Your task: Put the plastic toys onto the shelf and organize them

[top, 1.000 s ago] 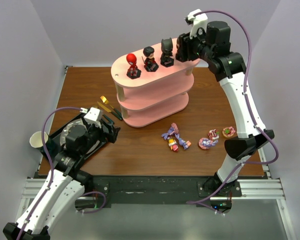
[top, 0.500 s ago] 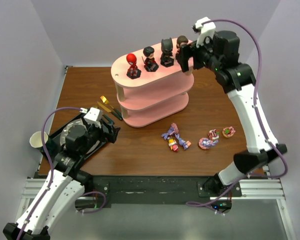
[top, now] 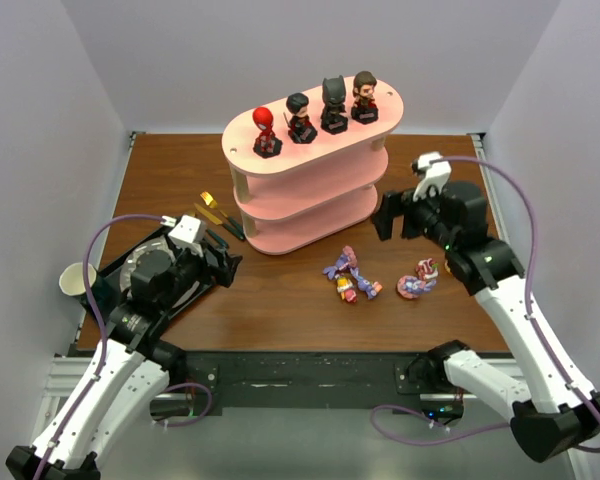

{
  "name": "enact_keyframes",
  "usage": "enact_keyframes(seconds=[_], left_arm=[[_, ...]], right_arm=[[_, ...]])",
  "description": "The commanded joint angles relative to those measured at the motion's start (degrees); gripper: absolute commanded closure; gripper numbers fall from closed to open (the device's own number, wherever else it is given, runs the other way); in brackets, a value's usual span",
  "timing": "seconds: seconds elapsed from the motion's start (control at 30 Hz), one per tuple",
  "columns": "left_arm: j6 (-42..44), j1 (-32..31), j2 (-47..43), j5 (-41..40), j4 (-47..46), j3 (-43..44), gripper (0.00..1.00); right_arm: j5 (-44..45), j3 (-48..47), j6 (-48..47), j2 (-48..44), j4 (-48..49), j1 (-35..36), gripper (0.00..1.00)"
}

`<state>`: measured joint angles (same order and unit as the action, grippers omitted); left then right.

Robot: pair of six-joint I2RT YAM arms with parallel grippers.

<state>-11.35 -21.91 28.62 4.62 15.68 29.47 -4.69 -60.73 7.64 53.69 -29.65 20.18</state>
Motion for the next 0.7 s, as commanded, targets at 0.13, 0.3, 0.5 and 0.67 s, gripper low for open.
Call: enact_keyframes(seconds=[0.13,0.3,0.5,0.67], left_arm=[[0.02,-0.24,3.27,7.85,-4.26,0.32,0.00],[-2.00,-0.32,6.44,11.63,-3.99,0.50,0.00],[-3.06,-0.50,10.49,15.50,-4.34,0.67,0.00],[-3.85,-0.94,11.10,16.38,-4.43,0.50,0.00]], right_arm=[[-4.28,13.44,7.48,-4.03,2.23,0.29,0.02],[-3.75,16.60,8.09,-4.04,1.18,0.64,0.04],[-2.52,20.91,13.18,-3.24,2.31,2.14,0.06],[5.82,23.64,19.68,-2.28,4.60,11.00,0.07]])
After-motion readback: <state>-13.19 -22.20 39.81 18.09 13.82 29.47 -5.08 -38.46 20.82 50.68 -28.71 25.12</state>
